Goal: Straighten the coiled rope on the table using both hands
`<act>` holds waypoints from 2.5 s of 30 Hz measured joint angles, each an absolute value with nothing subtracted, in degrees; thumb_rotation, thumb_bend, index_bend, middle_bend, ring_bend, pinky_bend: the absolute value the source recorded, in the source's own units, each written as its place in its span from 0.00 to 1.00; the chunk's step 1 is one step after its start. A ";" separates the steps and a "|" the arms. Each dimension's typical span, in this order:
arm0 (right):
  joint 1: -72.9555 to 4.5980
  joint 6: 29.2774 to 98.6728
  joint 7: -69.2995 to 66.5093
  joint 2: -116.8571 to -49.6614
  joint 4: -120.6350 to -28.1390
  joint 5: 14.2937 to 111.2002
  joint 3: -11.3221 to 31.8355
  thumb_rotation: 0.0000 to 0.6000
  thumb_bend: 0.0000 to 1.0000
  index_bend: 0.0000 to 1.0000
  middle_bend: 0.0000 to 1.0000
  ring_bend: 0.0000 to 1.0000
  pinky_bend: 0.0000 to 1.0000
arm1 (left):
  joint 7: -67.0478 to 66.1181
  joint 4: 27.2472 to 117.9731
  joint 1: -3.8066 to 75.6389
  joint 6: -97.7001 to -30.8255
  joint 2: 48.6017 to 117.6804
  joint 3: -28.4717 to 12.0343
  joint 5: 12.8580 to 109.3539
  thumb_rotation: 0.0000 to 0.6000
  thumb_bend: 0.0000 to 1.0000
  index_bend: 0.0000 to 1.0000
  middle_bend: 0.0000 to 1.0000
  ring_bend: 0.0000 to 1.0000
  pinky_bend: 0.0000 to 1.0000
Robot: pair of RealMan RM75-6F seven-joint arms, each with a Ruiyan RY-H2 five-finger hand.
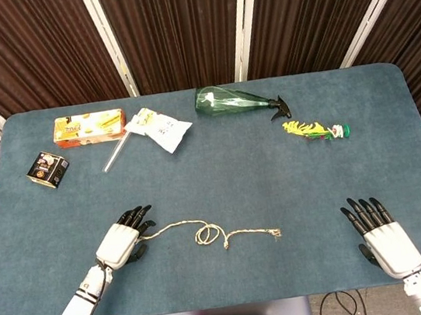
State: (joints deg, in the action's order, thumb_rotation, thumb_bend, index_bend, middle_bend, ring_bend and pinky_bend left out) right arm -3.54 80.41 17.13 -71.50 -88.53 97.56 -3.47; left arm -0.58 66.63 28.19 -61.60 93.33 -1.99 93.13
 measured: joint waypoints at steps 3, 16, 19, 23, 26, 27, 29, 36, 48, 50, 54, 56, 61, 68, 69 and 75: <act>-3.60 80.41 17.27 -71.53 -88.55 97.10 -3.40 1.00 0.44 0.00 0.00 0.00 0.00 | -1.22 63.52 28.51 -61.99 95.25 -2.12 92.52 1.00 0.42 0.38 0.00 0.00 0.14; -3.48 80.39 16.85 -70.88 -88.50 95.67 -3.69 1.00 0.44 0.00 0.00 0.00 0.00 | -0.38 59.00 28.44 -63.63 97.40 -0.45 91.38 1.00 0.41 0.47 0.03 0.00 0.14; -3.53 80.30 16.82 -70.97 -88.40 95.58 -3.79 1.00 0.44 0.00 0.00 0.00 0.00 | -0.59 59.04 28.38 -63.61 97.25 0.09 91.22 1.00 0.41 0.47 0.03 0.00 0.15; -3.61 80.18 16.88 -71.04 -88.42 95.58 -3.96 1.00 0.44 0.00 0.00 0.00 0.00 | -1.03 58.60 28.48 -63.39 97.53 0.28 90.80 1.00 0.41 0.49 0.04 0.00 0.15; -3.63 80.09 17.11 -70.99 -88.47 95.53 -4.10 1.00 0.44 0.00 0.00 0.00 0.00 | -1.07 57.97 28.70 -63.24 97.91 0.21 90.49 1.00 0.41 0.51 0.05 0.00 0.15; -3.62 80.08 17.16 -70.98 -88.47 95.44 -4.10 1.00 0.44 0.00 0.00 0.00 0.00 | -1.04 57.81 28.79 -63.20 98.01 0.19 90.41 1.00 0.41 0.52 0.05 0.00 0.16; -3.60 80.08 17.28 -70.95 -88.47 95.21 -4.08 1.00 0.44 0.00 0.00 0.00 0.00 | -1.00 57.37 28.90 -63.12 98.17 0.22 90.31 1.00 0.41 0.53 0.06 0.00 0.16; -3.69 79.89 17.67 -71.01 -88.55 94.97 -4.16 1.00 0.44 0.00 0.00 0.00 0.00 | -0.59 55.58 29.14 -62.88 98.82 0.29 89.71 1.00 0.42 0.56 0.07 0.00 0.17; -4.78 78.68 18.50 -71.65 -88.52 95.19 -4.09 1.00 0.44 0.00 0.00 0.00 0.00 | 0.76 54.80 29.51 -64.53 98.85 0.36 90.06 1.00 0.42 0.61 0.09 0.00 0.19; -5.52 77.95 18.08 -71.92 -88.56 95.51 -4.00 1.00 0.44 0.00 0.00 0.00 0.00 | 0.91 55.09 29.45 -65.45 98.48 0.38 90.37 1.00 0.42 0.61 0.09 0.00 0.19; -7.36 76.87 17.36 -73.55 -88.71 96.31 -3.33 1.00 0.44 0.18 0.00 0.00 0.00 | 1.00 56.40 29.07 -67.13 97.23 0.64 90.93 1.00 0.42 0.61 0.09 0.00 0.19; -8.36 76.19 17.65 -75.06 -88.70 96.50 -2.62 1.00 0.44 0.34 0.00 0.00 0.00 | 0.80 57.11 28.83 -67.48 96.55 0.90 91.10 1.00 0.42 0.61 0.09 0.00 0.19; -11.09 72.43 21.55 -78.44 -89.68 95.66 -0.89 1.00 0.44 0.45 0.00 0.00 0.00 | -0.29 58.23 28.49 -67.76 95.56 1.20 91.08 1.00 0.42 0.61 0.10 0.01 0.19; -15.74 64.91 32.06 -85.28 -90.97 91.10 1.66 1.00 0.44 0.48 0.00 0.00 0.00 | -1.03 59.57 28.17 -68.14 94.25 0.97 90.52 1.00 0.42 0.61 0.09 0.00 0.19; -16.31 64.07 33.28 -86.48 -90.81 90.31 1.95 1.00 0.44 0.48 0.00 0.00 0.00 | -1.04 59.58 28.16 -68.17 94.14 0.94 90.48 1.00 0.42 0.61 0.09 0.00 0.19; -19.14 60.90 37.57 -93.23 -87.69 85.46 3.61 1.00 0.44 0.51 0.00 0.00 0.00 | -0.46 59.64 28.18 -68.21 93.58 0.84 90.35 1.00 0.42 0.61 0.09 0.00 0.19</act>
State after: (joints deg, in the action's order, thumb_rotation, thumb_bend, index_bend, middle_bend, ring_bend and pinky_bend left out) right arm -19.14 60.90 37.57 -93.23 -87.69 85.46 3.61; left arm -0.46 59.64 28.18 -68.21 93.58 0.84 90.35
